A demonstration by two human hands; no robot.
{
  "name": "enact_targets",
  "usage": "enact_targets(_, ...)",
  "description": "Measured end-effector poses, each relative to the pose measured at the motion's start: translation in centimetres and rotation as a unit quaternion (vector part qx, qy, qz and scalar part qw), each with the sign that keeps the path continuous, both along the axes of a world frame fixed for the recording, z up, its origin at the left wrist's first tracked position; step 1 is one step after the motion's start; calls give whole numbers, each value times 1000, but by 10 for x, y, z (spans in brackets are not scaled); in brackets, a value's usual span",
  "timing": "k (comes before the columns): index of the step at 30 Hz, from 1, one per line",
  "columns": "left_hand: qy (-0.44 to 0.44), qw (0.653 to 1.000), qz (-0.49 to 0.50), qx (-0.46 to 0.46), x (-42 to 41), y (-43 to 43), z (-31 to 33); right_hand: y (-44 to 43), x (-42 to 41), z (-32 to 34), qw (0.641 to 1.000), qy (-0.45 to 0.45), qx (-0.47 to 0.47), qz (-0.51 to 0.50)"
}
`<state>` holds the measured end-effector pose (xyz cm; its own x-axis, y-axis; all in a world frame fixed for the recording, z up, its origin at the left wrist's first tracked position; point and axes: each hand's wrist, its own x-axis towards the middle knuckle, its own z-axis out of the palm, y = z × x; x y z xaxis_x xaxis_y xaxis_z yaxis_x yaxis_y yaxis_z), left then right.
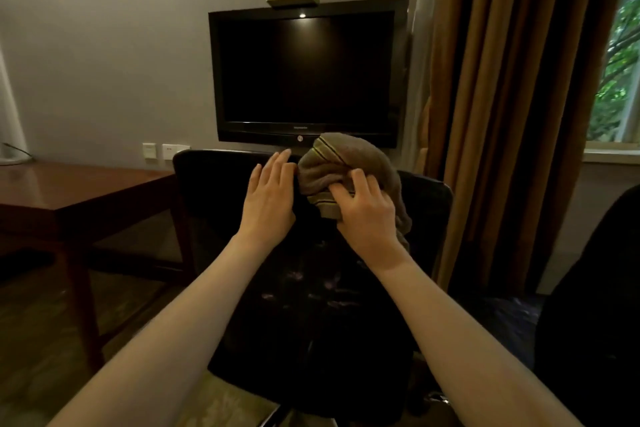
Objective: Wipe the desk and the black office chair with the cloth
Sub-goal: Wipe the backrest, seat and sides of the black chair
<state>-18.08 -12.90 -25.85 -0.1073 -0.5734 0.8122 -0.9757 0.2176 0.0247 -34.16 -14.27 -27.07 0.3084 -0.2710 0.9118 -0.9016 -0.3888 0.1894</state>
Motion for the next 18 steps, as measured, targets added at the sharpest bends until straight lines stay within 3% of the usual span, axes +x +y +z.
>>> enact_targets(3, 43, 999, -16, 10, 1, 2, -12, -5, 9, -21, 998, 30, 57, 7)
enact_targets(5, 39, 999, -35, 14, 3, 7, -22, -6, 11, -42, 986, 98, 132, -19)
enact_targets(8, -46, 996, -38, 64, 1, 9, -35, -14, 15, -74, 924, 192, 326, -50)
enact_targets(10, -81, 993, -34, 81, 3, 9, -47, -15, 21, -80, 894, 197, 398, -58)
enact_targets(13, -75, 991, -31, 104, 5, 11, -57, -11, 16, -75, 918, 153, 366, -13)
enact_targets(16, -72, 986, -105, 107, -7, 17, -51, 1, -5, -59, 969, 70, 199, 130)
enact_targets(18, 3, 979, -188, 78, -20, 25, -40, 8, -22, -46, 983, 45, 59, 168)
